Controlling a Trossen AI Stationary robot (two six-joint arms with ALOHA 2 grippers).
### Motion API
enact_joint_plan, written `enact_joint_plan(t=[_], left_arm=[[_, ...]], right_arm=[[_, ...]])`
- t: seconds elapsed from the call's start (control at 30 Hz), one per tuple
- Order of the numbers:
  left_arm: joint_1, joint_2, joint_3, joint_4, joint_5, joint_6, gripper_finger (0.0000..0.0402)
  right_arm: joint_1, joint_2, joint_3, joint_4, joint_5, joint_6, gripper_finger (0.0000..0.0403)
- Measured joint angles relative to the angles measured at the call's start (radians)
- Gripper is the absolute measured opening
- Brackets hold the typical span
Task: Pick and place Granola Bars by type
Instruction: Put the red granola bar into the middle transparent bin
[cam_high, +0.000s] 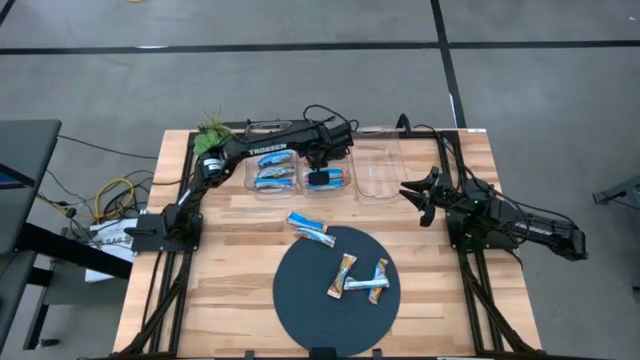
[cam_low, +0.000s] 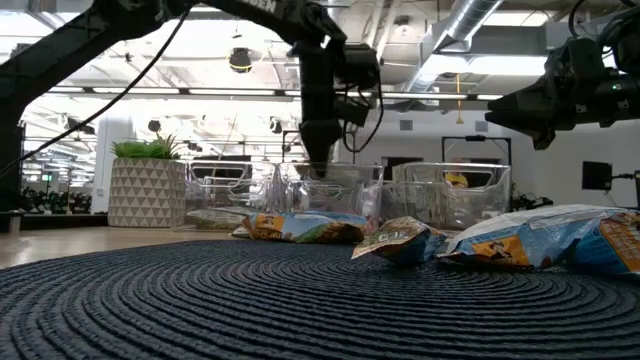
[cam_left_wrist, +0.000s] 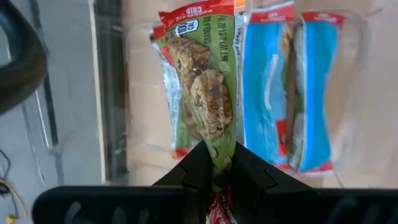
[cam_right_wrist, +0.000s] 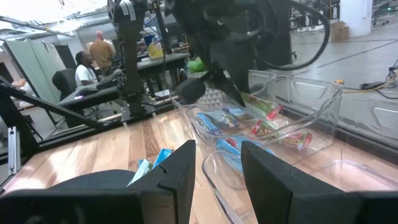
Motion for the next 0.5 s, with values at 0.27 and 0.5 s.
enact_joint_plan(t=[0.27,0.5], left_arm=[[0.036,0.0,-0.109,0.127,0.021,0.054,0.0038],[0.063,-0.001,-0.178,0.216,0.029,0.086,0.0038]], right_arm=[[0.0,0.0,0.0,0.0,0.0,0.0,0.0123],[0.0,0.0,0.0,0.0,0.0,0.0,0.0123]])
